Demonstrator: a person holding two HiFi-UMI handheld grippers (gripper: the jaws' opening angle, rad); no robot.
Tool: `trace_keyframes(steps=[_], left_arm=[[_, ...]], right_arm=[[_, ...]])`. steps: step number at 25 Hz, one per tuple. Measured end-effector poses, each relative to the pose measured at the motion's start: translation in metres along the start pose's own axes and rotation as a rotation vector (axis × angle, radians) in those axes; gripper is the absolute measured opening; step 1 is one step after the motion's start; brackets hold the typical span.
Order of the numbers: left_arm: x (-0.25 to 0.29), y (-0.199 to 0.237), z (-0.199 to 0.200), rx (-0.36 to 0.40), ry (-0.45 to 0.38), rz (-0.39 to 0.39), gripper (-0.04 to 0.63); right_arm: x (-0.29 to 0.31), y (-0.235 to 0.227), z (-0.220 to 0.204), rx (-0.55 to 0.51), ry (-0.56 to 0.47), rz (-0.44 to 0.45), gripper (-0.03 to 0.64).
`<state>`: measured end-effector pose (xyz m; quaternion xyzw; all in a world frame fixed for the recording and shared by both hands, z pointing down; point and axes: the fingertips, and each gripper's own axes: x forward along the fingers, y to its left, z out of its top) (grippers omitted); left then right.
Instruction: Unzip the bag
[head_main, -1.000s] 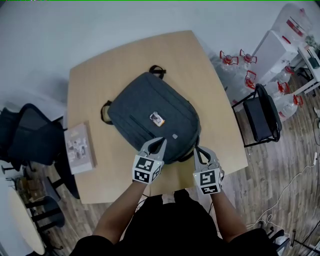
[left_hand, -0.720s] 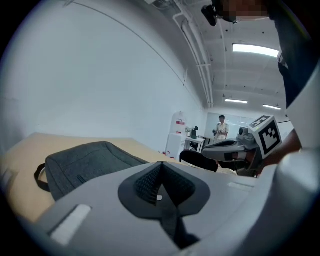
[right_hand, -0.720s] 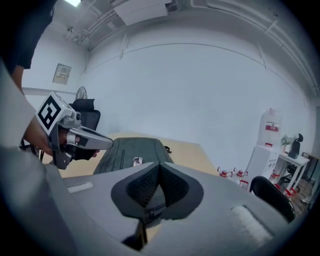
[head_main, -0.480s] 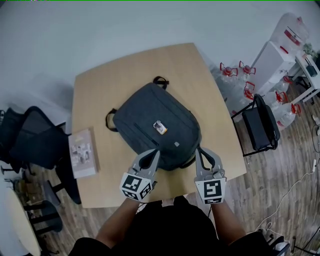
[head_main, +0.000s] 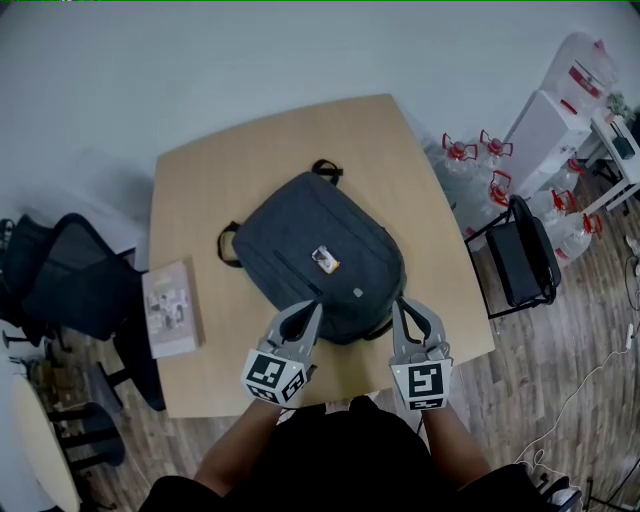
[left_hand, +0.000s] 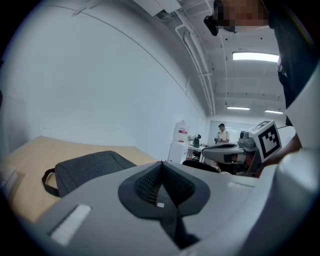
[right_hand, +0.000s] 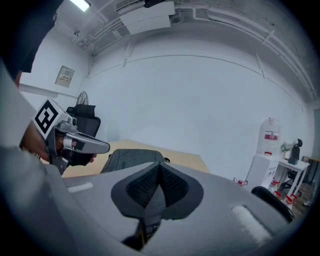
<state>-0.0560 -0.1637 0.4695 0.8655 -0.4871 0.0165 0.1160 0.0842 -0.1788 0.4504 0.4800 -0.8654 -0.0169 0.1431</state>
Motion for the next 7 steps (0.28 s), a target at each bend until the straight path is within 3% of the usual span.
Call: trace_keyframes(steps=[7], left_arm=[[0.0097, -0.0078, 0.0105, -0.006, -0.019, -0.027, 0.017]], right_arm=[[0.0038, 0.0, -0.0018, 0.024, 0.009, 0.003, 0.003]])
